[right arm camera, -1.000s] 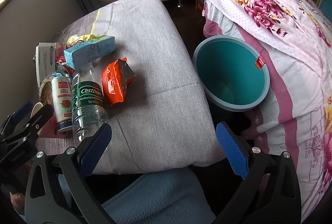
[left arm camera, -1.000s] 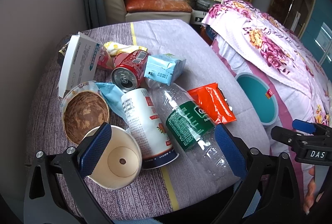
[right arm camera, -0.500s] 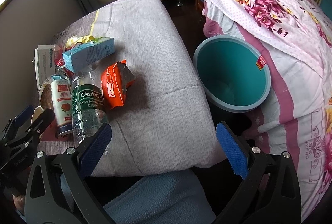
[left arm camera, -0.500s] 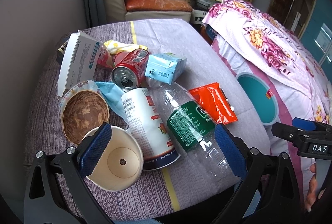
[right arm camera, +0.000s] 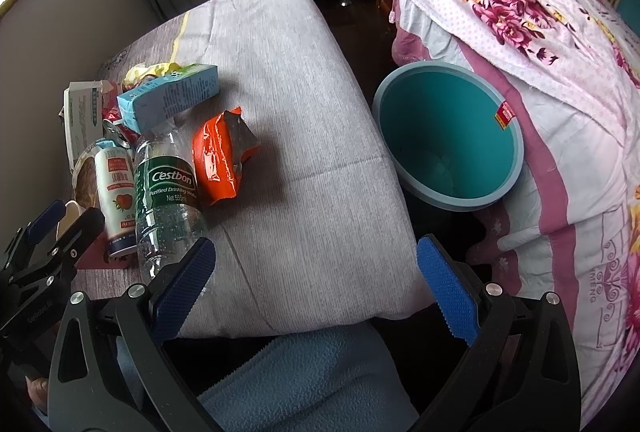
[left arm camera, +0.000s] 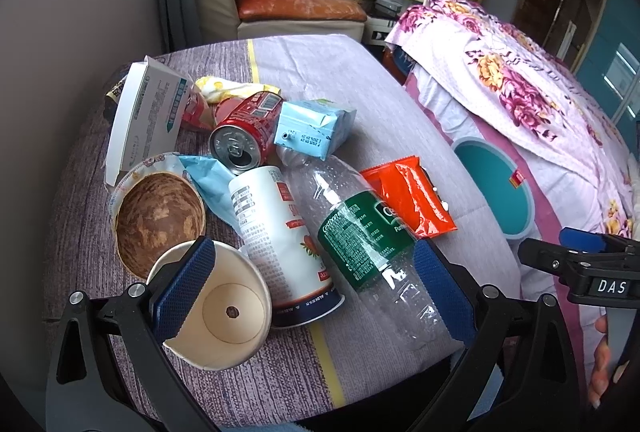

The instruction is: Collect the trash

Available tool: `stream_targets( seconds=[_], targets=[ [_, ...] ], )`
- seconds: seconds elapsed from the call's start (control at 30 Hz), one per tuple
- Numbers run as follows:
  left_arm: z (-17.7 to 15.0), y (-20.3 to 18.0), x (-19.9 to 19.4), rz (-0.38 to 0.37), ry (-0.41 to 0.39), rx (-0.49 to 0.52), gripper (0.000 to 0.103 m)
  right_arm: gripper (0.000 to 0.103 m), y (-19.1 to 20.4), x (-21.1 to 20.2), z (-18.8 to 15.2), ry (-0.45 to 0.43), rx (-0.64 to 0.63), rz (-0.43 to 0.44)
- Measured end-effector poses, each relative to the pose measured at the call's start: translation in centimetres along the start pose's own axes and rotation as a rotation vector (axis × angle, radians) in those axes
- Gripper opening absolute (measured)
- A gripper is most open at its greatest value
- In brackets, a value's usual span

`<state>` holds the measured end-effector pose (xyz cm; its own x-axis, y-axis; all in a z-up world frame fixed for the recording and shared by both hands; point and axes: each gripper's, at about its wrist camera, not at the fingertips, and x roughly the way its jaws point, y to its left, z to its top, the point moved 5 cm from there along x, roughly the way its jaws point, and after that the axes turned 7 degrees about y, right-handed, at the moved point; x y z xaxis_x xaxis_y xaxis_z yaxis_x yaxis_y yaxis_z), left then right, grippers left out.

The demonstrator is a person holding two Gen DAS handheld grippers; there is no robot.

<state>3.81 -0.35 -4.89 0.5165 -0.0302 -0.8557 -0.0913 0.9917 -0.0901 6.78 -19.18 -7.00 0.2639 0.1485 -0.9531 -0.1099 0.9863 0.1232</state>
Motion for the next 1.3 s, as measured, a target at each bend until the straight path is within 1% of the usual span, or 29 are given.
stream_targets(
  seconds=[0.23,0.37,0.43,0.53,0.6,0.67,0.73,0.87,0.93,1.03,1.23,1.3],
  targets=[
    [-0.3,-0.1,0.0,-0.029,-0.007,-0.001,0.099,0.097,0.4,-0.4,-0.2,0.003,-0.005,-0.024],
    [0.0,0.7,-0.6,-0.028,-0.026,-0.001,0.099,0.097,0.8,-0.5,-0.3,0.004,-0.012,-0.027],
    [0.3,1.6,-1.3,-0.022,-0.045,-0.019,0.099,0.097,1.1,-0.4,-0.3,0.011,-0.016,-0.022],
    [0.6,3.7,-2.2,-0.044,-0.062,-0.067,0.099,0.097,1.7,-0.3,-0.3,0.017,-0.028,-0.015],
    [0.4,5.4,-2.8,-0.047,-0.071,-0.094,0.099,0.097,2.2,-0.1,-0.3,0.030,-0.036,0.009],
    [-0.2,7.2,-3.3,-0.033,-0.071,-0.113,0.099,0.097,2.6,0.3,-0.3,0.050,-0.036,0.040],
    [-1.0,8.6,-3.3,-0.014,-0.058,-0.122,0.099,0.097,3.1,0.6,-0.5,0.059,-0.043,0.049],
    [-3.7,10.5,-2.2,-0.004,0.010,-0.128,0.099,0.097,3.8,1.2,-0.7,0.081,-0.058,0.061],
    [-4.7,10.5,-1.5,-0.009,0.040,-0.126,0.099,0.097,3.9,1.4,-0.7,0.088,-0.056,0.073],
    [-5.2,9.8,-0.3,-0.033,0.072,-0.110,0.099,0.097,4.1,1.5,-0.6,0.091,-0.060,0.080],
    [-5.3,8.4,0.8,-0.051,0.096,-0.064,0.099,0.097,4.2,1.5,-0.1,0.087,-0.066,0.089],
    [-5.6,8.7,0.6,-0.061,0.096,-0.066,0.099,0.097,4.1,1.4,0.1,0.086,-0.065,0.088]
  ],
)
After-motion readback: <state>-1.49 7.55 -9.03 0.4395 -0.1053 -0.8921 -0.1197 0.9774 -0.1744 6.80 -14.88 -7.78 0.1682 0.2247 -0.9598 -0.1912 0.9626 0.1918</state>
